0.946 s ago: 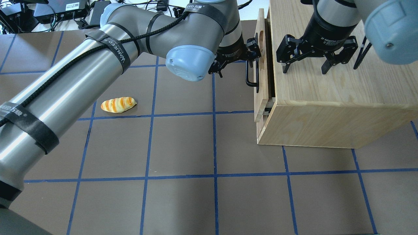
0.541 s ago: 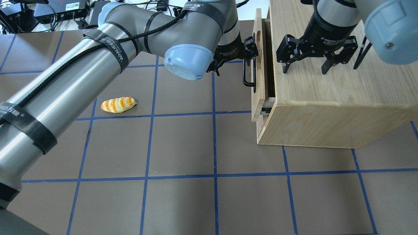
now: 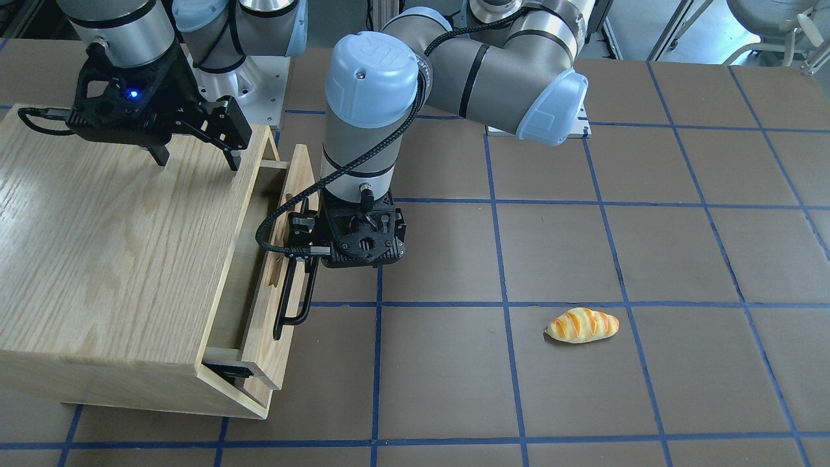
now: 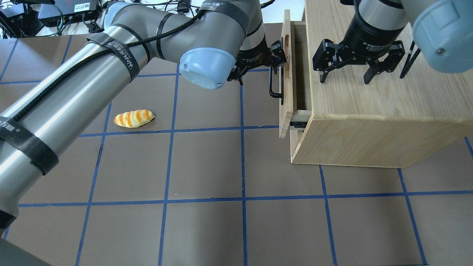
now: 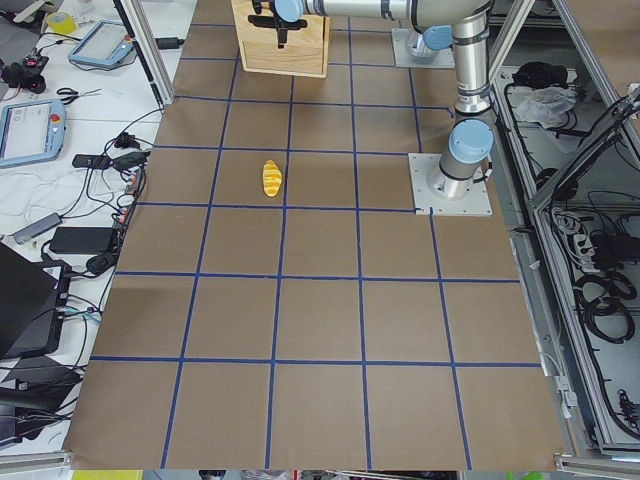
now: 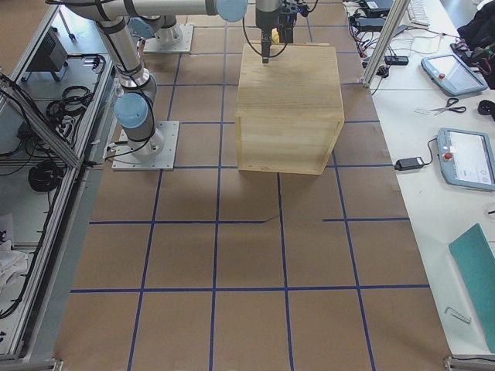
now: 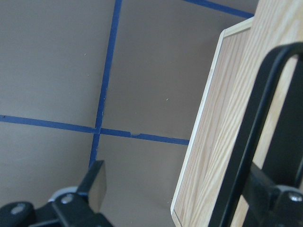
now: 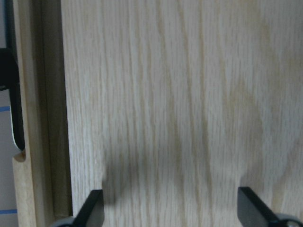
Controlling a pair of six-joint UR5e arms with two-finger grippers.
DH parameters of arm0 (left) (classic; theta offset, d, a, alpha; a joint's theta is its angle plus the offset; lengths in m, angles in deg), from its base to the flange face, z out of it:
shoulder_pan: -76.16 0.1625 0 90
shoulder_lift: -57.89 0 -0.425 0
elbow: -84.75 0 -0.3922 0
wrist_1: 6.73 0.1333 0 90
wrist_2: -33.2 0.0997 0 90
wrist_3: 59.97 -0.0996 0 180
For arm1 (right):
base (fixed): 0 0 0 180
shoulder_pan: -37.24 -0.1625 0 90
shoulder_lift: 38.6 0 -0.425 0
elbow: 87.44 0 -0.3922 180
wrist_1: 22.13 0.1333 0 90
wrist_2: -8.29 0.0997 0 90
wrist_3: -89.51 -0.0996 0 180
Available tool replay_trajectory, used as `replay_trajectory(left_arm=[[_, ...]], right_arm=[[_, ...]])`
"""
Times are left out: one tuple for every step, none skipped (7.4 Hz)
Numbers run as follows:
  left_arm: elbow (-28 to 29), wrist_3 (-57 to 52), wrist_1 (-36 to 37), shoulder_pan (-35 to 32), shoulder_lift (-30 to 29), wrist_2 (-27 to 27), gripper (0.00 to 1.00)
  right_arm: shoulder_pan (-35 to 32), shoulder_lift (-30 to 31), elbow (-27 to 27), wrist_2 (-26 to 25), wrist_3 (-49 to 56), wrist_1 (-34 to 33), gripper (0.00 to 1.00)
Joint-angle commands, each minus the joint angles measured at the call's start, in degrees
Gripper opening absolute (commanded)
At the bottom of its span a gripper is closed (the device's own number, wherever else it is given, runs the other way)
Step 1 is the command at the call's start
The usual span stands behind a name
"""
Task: Open upper drawer
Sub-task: 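Pull the handle with the left gripper toward the robot, sliding the drawer out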
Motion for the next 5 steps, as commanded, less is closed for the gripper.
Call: replay_trajectory(left_arm=[[-0.24, -1.03, -0.20, 0.15, 0.07, 1.63, 1.00], [-0.24, -1.39, -0.20, 0.67, 0.16, 1.64, 1.00], [-0.24, -1.83, -0.38, 1.11, 0.25, 1.64, 1.00], [-0.24, -2.53, -0.38, 1.12, 0.25, 1.64, 1.00], [-0.24, -2.71, -0.38, 1.21, 0.25, 1.64, 1.00]], right_arm=[[0.00, 0.00, 0.00, -0.05, 0.00, 0.00, 1.00], [0.00, 0.00, 0.00, -0.05, 0.00, 0.00, 1.00], [0.00, 0.00, 0.00, -0.05, 0.00, 0.00, 1.00], [0.00, 0.00, 0.00, 0.04, 0.00, 0.00, 1.00], [0.00, 0.00, 0.00, 0.04, 0.00, 0.00, 1.00]])
